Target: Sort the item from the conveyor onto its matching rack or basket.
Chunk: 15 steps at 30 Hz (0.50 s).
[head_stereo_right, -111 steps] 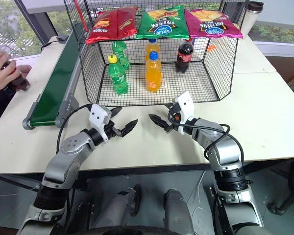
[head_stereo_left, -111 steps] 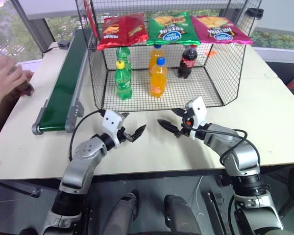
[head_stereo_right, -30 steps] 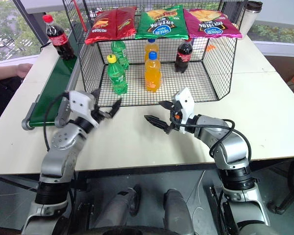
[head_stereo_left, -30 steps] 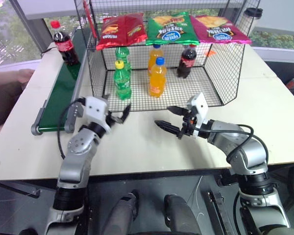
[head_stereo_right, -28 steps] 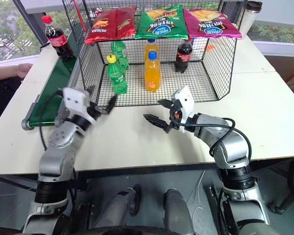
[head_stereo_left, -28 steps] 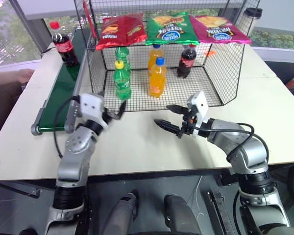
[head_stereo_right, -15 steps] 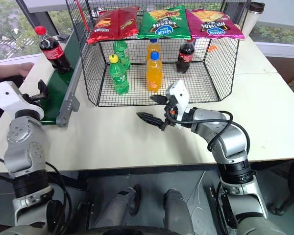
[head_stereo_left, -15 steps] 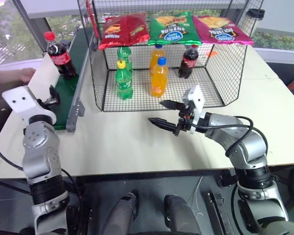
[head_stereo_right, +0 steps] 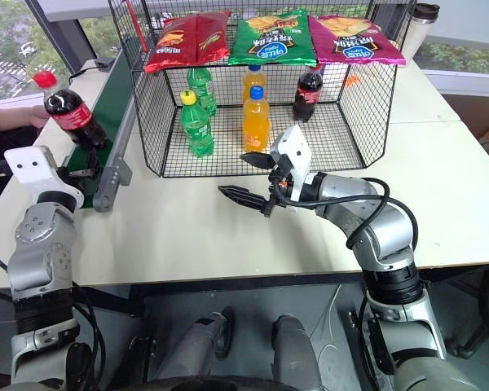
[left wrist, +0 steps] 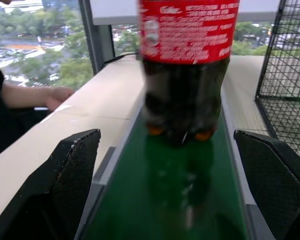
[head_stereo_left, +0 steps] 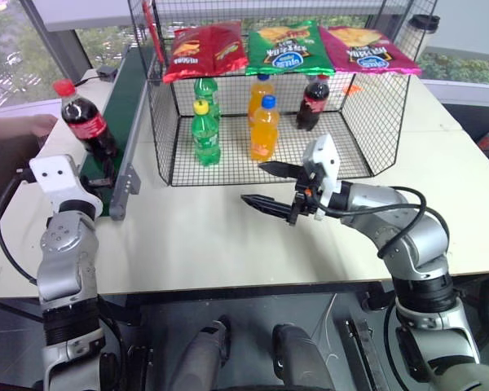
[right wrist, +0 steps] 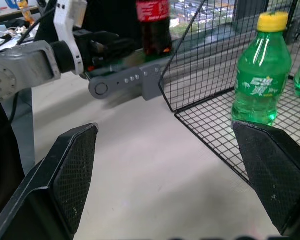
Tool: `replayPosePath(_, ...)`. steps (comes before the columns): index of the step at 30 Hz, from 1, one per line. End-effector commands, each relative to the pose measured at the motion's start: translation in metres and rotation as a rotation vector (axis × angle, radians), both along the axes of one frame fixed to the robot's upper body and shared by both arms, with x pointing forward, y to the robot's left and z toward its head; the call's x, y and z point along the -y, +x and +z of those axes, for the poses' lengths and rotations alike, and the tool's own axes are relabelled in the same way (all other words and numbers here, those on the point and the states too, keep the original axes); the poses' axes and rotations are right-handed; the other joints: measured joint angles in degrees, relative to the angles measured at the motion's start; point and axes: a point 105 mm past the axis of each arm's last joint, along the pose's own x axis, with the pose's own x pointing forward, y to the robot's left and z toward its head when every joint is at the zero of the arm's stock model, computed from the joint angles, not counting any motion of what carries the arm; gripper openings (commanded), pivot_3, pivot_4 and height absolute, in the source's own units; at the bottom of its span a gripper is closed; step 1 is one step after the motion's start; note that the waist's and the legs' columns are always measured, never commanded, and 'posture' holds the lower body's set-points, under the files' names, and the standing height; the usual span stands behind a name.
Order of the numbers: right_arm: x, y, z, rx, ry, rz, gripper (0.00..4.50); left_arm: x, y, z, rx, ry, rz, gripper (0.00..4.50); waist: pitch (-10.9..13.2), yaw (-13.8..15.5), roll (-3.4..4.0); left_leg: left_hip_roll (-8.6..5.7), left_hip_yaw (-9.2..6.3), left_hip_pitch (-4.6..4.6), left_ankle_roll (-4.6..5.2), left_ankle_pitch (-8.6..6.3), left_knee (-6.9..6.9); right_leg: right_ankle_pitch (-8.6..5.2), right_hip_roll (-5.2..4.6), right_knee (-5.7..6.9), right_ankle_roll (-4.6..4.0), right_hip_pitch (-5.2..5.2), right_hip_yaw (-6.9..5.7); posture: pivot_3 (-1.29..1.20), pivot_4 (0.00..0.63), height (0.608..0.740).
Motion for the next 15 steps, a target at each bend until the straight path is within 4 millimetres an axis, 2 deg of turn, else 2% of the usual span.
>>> replayPosePath(1,-0.002,-0.007,0.014,0.055,0.010,0.017,4.42,-0.005,-0.003,0.009,0.026,0.041,0.013,4.50,0.0,0.0,0.00,0.00,0.00,0.00,0.00,0.00,-0.01,0.00,-0.01,0.00,0.00,0.00,0.00,0.00,0.150,0.738)
replayPosePath(10,0.000,-0.006,0.013,0.055,0.005,0.010,4.42,-0.002,-0.006,0.001,-0.003,0.064,-0.009,4.50,0.0,0.0,0.00,0.00,0.00,0.00,0.00,0.00,-0.03,-0.01,-0.06,0.00,-0.01,-0.02,0.00,0.00,0.150,0.738)
replayPosePath(15,0.000,-0.005,0.012,0.053,0.000,0.005,4.50,0.007,-0.007,0.014,0.081,0.016,-0.067,3.00,0.0,0.2,0.00,0.00,0.00,-0.02,0.00,0.00,-0.03,-0.01,-0.07,-0.01,-0.02,-0.02,0.00,0.00,0.150,0.738)
